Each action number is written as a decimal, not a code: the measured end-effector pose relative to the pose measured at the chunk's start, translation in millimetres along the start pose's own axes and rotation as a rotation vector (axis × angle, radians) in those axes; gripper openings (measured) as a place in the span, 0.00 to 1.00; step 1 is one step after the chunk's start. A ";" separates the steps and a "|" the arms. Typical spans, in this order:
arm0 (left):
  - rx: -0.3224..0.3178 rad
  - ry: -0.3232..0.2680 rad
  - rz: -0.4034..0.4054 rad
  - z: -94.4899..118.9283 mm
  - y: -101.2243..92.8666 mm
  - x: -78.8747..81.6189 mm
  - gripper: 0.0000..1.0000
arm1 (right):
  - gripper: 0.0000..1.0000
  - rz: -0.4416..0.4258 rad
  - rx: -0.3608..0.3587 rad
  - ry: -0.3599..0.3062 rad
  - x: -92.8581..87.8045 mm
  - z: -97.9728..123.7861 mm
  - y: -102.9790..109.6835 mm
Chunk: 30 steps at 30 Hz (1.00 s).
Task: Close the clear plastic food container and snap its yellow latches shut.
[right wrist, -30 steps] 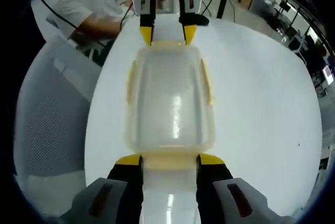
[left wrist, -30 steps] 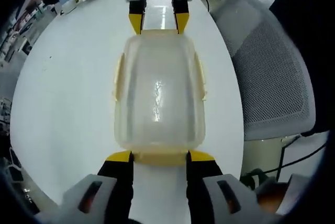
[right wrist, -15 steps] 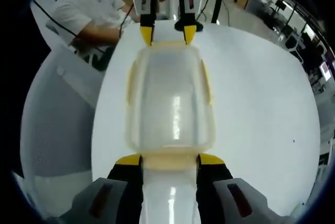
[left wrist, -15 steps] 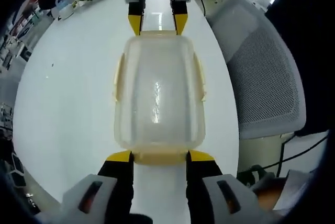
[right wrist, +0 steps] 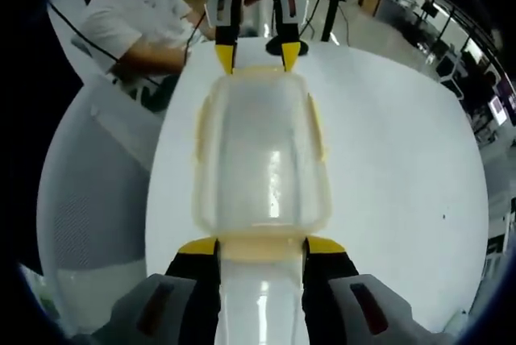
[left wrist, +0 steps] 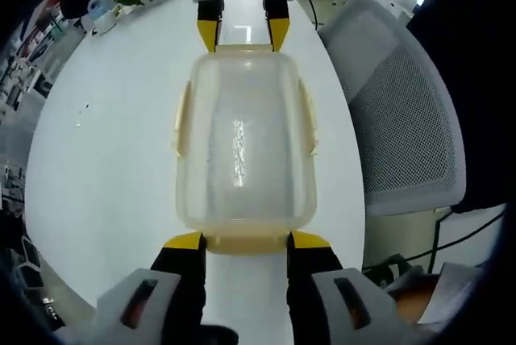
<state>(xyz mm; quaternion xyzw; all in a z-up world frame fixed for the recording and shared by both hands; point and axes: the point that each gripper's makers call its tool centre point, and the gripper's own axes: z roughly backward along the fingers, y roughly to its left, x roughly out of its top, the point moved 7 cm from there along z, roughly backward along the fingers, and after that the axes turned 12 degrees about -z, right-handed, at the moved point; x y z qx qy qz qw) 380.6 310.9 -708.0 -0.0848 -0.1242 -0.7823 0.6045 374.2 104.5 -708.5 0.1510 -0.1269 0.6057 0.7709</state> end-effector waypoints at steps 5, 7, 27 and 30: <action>-0.010 0.003 -0.001 -2.2 -0.9 2.3 0.38 | 0.37 0.005 0.000 0.011 -1.5 0.2 0.5; -0.012 0.005 -0.003 -3.0 -1.4 3.7 0.38 | 0.37 0.005 -0.001 0.012 -2.5 1.4 0.5; -0.036 -0.017 0.011 -4.8 15.5 28.6 0.38 | 0.37 -0.014 0.017 0.016 -25.1 15.7 -13.0; -0.042 -0.012 0.009 -7.3 17.7 34.8 0.38 | 0.37 -0.021 0.026 0.014 -30.6 18.7 -14.3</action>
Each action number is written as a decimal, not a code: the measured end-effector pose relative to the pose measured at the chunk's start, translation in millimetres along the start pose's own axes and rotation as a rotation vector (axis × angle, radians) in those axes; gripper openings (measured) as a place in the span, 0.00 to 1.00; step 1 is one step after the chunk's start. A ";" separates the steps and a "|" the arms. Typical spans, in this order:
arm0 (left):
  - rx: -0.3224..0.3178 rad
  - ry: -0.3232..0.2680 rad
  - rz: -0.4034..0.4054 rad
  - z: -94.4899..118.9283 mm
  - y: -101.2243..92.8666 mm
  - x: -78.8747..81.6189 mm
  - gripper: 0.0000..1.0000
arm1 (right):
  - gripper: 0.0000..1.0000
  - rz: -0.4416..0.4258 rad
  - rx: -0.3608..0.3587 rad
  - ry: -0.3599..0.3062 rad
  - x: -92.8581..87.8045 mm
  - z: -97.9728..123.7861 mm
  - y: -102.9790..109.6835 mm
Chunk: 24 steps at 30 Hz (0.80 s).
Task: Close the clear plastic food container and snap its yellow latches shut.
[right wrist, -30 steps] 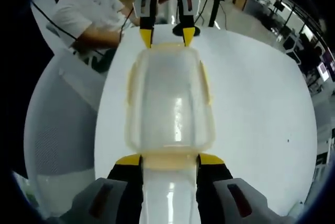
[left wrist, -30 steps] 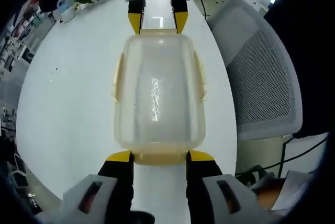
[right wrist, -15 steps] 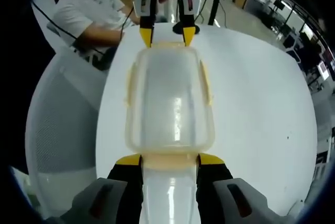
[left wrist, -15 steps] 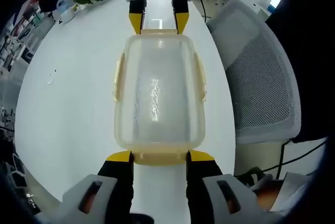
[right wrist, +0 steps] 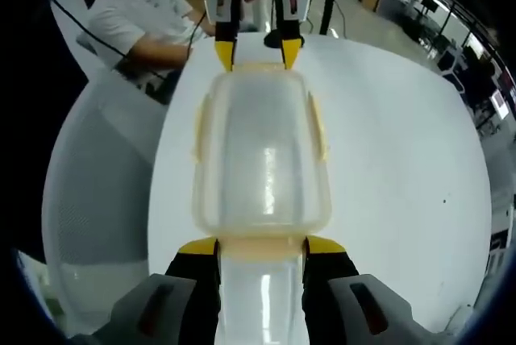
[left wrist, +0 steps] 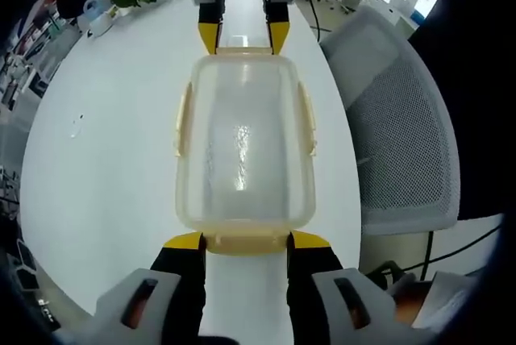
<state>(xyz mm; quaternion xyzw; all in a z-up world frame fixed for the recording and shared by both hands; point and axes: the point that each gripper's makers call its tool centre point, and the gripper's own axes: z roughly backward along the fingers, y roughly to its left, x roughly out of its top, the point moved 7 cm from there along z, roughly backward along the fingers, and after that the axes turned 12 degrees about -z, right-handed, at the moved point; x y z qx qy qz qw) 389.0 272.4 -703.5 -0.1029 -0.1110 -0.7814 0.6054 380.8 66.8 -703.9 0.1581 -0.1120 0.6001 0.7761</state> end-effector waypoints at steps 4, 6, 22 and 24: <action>-0.004 0.003 -0.001 -2.4 4.3 9.9 0.38 | 0.37 -0.003 -0.003 0.009 -8.9 3.0 -2.8; -0.007 0.006 -0.005 -3.5 5.3 14.9 0.38 | 0.37 -0.005 -0.002 0.009 -13.6 5.0 -2.7; -0.008 -0.001 -0.007 -19.8 14.7 57.7 0.38 | 0.37 -0.011 -0.009 0.017 -57.7 20.4 -10.8; -0.013 0.003 -0.008 -22.3 15.2 62.2 0.38 | 0.37 -0.014 -0.009 0.016 -62.0 21.2 -11.1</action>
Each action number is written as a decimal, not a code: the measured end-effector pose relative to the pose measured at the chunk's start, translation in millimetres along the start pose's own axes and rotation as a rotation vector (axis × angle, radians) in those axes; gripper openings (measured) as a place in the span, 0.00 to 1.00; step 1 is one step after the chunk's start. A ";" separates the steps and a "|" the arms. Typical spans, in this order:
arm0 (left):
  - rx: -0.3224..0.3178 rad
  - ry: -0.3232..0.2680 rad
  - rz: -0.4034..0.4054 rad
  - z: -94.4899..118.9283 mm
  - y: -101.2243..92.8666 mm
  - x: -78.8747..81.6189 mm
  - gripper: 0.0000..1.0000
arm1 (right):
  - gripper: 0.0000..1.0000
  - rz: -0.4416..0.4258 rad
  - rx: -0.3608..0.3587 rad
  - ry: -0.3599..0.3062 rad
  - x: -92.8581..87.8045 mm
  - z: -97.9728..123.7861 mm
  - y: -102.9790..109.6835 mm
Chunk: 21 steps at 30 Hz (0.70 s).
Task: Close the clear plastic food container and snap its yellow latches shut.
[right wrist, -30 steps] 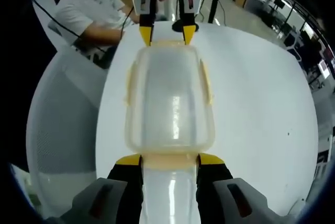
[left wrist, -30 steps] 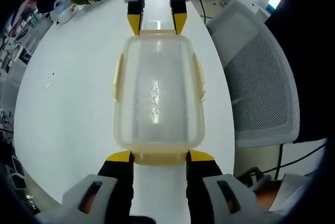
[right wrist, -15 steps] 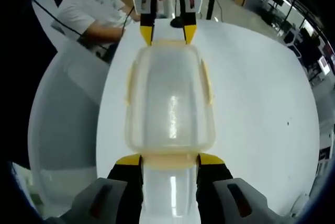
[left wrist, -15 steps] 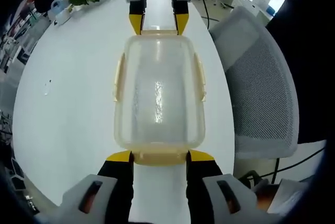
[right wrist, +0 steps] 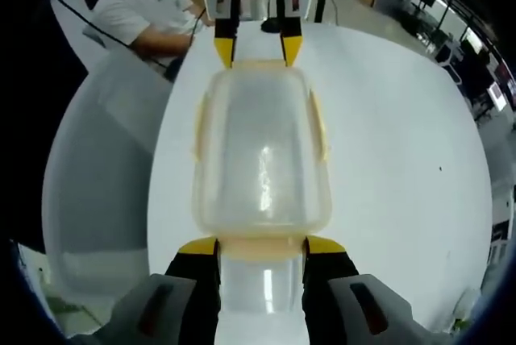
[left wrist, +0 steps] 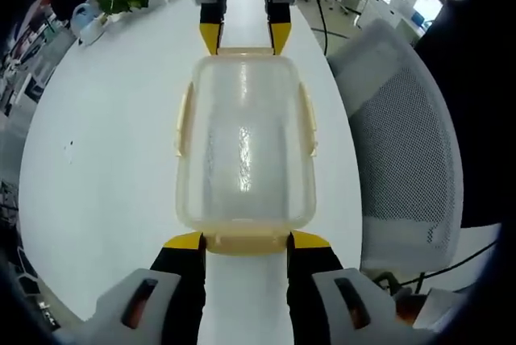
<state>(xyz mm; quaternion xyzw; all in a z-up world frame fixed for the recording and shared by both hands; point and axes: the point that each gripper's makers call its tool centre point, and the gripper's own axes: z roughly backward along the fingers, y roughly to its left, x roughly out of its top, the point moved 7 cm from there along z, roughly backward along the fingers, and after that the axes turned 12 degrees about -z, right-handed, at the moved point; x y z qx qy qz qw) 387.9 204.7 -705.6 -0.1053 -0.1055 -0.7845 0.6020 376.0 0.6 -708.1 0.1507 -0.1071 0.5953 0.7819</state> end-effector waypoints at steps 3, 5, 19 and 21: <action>-0.003 0.002 -0.002 -2.0 0.5 6.2 0.38 | 0.37 0.000 0.001 0.004 -6.1 0.7 -1.2; -0.005 0.002 -0.002 -3.1 1.0 9.5 0.38 | 0.37 -0.001 0.002 0.003 -9.4 2.8 -1.4; -0.006 -0.002 0.008 -10.2 1.7 27.1 0.38 | 0.37 0.000 0.006 0.007 -27.8 7.3 -3.6; -0.005 -0.003 0.010 -11.3 2.0 30.3 0.38 | 0.37 0.000 0.003 0.009 -31.0 7.5 -4.3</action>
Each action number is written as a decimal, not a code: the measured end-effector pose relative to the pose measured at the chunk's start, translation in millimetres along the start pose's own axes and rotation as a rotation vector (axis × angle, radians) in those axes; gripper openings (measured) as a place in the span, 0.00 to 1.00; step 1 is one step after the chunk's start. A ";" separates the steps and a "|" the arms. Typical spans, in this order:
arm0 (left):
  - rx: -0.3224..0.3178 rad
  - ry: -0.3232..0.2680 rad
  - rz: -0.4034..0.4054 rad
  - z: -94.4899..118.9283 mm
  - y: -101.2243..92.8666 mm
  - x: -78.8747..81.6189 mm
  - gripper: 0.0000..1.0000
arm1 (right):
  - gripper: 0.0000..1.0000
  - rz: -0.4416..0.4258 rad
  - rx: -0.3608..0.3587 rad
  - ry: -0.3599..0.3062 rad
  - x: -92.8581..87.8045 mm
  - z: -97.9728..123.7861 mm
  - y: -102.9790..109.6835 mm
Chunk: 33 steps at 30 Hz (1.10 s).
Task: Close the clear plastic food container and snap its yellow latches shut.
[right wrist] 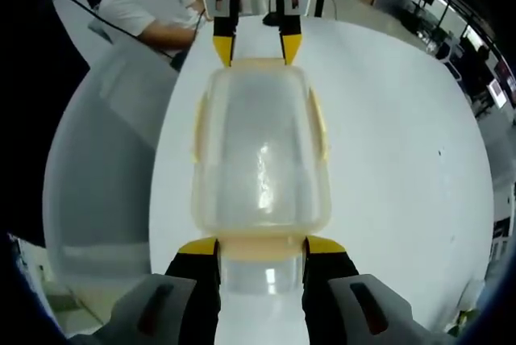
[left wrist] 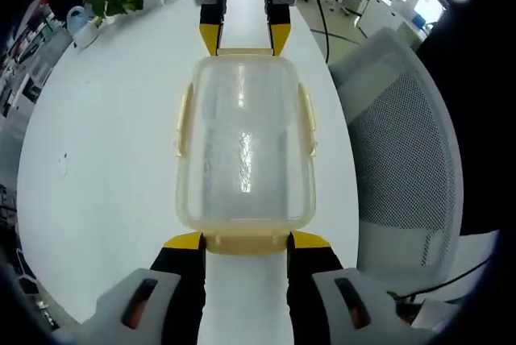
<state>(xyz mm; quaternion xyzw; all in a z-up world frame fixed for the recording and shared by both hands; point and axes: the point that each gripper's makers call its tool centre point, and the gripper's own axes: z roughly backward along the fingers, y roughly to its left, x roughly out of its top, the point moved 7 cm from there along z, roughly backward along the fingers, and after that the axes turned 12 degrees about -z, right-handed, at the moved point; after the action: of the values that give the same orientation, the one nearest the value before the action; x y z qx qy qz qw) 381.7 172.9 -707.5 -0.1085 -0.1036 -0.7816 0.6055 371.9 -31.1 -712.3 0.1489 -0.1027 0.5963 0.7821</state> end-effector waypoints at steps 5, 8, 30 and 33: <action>-0.001 -0.001 -0.006 -4.1 -0.5 6.5 0.38 | 0.37 -0.007 0.003 0.003 -8.0 0.3 0.5; -0.002 0.001 -0.007 -7.5 -0.8 10.5 0.38 | 0.37 -0.017 0.006 -0.001 -13.6 0.4 1.2; -0.015 -0.012 0.005 -25.0 9.4 43.8 0.38 | 0.38 -0.014 0.013 0.028 -49.9 6.4 -11.7; -0.019 -0.016 0.008 -28.3 10.1 50.4 0.38 | 0.38 -0.014 0.015 0.032 -56.0 8.7 -12.7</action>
<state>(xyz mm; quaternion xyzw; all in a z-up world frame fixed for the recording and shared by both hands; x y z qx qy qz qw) 378.0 115.5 -719.3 -0.1208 -0.1008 -0.7792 0.6067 369.3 -87.8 -724.6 0.1460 -0.0844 0.5938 0.7868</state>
